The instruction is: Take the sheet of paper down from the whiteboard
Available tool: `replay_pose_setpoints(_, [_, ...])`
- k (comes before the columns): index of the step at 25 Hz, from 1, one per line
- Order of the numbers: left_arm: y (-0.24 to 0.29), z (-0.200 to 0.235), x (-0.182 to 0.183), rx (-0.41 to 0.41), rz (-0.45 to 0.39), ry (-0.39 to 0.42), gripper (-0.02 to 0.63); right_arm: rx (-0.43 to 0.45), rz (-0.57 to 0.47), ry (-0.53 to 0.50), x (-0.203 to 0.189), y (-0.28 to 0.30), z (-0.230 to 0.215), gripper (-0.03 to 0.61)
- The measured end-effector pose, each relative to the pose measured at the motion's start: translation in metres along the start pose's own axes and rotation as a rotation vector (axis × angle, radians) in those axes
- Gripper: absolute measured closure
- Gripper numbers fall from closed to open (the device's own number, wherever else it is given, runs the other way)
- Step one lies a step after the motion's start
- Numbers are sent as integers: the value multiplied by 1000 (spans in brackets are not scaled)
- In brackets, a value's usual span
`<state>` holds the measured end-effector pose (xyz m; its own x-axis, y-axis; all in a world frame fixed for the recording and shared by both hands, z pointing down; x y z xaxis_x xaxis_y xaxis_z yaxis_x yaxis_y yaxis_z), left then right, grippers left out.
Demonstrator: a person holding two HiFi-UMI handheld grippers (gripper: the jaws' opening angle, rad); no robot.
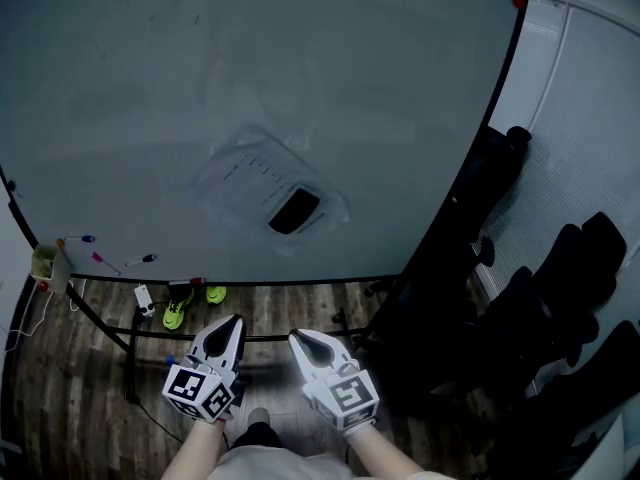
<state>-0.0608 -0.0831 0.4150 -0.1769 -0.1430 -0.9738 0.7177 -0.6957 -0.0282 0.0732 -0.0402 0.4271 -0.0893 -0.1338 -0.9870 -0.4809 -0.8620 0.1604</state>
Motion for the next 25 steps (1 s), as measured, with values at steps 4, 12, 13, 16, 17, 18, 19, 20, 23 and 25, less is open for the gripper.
replay_pose_setpoints(4, [24,19,7,-12,-3,17,598,-24,-6,-30,6,25,-17,558])
replay_pose_setpoints(12, [65,42,19,-44,-5,35,600,-66,-15,-47,20,63,-43,558])
replay_pose_setpoints(13, [70,45,20,-43,-4,38,598,-73,-13,-62,23,67,-45,558])
replay_pose_setpoints(16, [83,52,23,-39,7,67,598,-111,8,-133,34,80,-48,558])
replay_pose_setpoints(17, [87,54,24,-36,13,82,598,-131,15,-169,37,84,-50,558])
replay_pose_setpoints(18, [91,56,25,-29,21,100,598,-158,26,-217,40,88,-53,558])
replay_pose_setpoints(19, [95,58,26,-21,28,119,598,-193,40,-277,42,92,-57,557])
replay_pose_setpoints(20, [98,60,27,-13,34,136,598,-233,52,-339,45,96,-61,557])
replay_pose_setpoints(23, [106,68,27,-7,42,157,598,-341,74,-518,61,104,-69,466])
replay_pose_setpoints(25, [110,74,27,-4,45,160,598,-399,85,-668,71,109,-74,402])
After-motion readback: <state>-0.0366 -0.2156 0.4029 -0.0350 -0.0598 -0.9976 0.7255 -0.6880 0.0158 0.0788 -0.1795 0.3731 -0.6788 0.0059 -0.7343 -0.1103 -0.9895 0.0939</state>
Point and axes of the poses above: the fingertips, and each gripper's own axes: y forward along the fingers, z to its left, x out of its top, the point moved 4 cm from there along -y, backward along the fingers, and after that the axes turned 6 degrees about z, right-handed, at the moved point
